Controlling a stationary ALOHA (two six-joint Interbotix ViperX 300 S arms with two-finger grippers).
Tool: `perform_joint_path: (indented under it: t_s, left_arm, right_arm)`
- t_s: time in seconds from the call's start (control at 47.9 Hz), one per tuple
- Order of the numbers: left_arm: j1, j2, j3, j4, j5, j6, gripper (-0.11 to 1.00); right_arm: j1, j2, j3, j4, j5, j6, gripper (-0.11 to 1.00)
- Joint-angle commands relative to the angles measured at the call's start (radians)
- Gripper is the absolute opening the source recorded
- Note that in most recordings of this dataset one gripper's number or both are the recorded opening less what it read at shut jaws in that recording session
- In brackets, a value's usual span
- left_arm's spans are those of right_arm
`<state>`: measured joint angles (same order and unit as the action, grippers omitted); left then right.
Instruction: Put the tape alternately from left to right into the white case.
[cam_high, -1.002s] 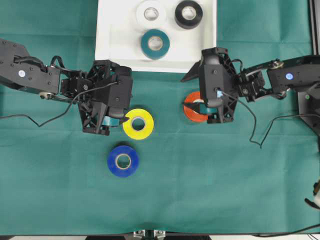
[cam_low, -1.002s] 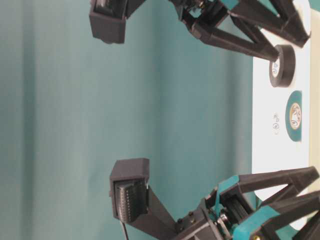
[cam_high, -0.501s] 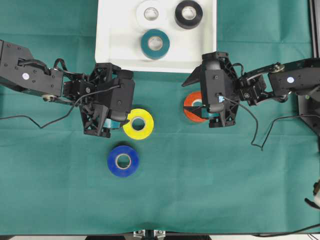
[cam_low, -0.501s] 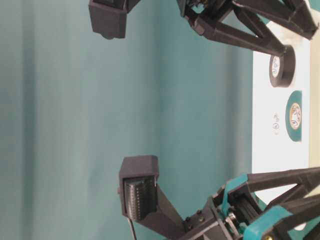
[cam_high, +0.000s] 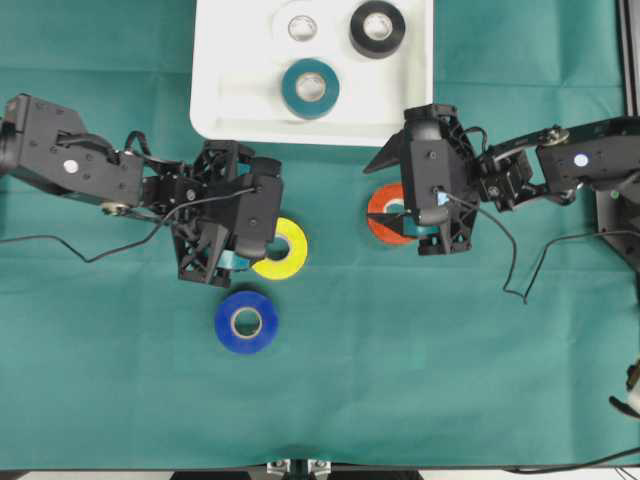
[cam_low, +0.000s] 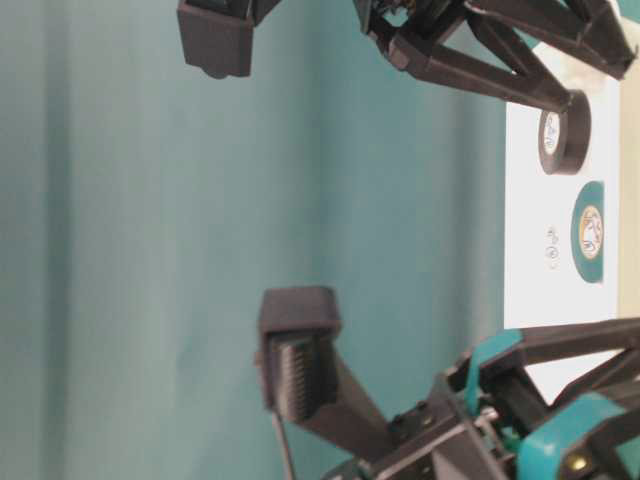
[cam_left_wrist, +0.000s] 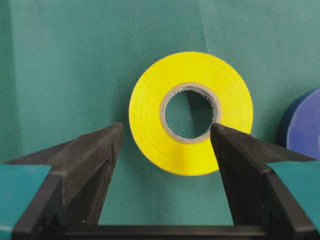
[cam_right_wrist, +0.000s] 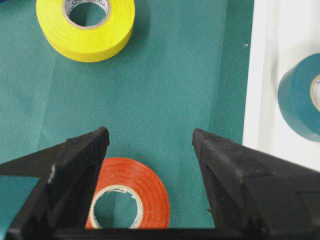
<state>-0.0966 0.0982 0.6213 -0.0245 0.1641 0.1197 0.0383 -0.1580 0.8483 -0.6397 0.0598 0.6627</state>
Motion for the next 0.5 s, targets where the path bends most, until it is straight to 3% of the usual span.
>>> perform_joint_path:
  t_s: [0.0,0.48]
  left_arm:
    - [-0.003,0.008,-0.037,-0.002,-0.009,-0.002,0.95]
    - [0.008,0.074,-0.058,-0.002,-0.009,0.0,0.95]
  right_arm:
    - [0.003,-0.02,-0.006,0.005,-0.006,0.0,0.75]
    - [0.005,-0.02,-0.003,0.006,-0.006,0.0,0.75]
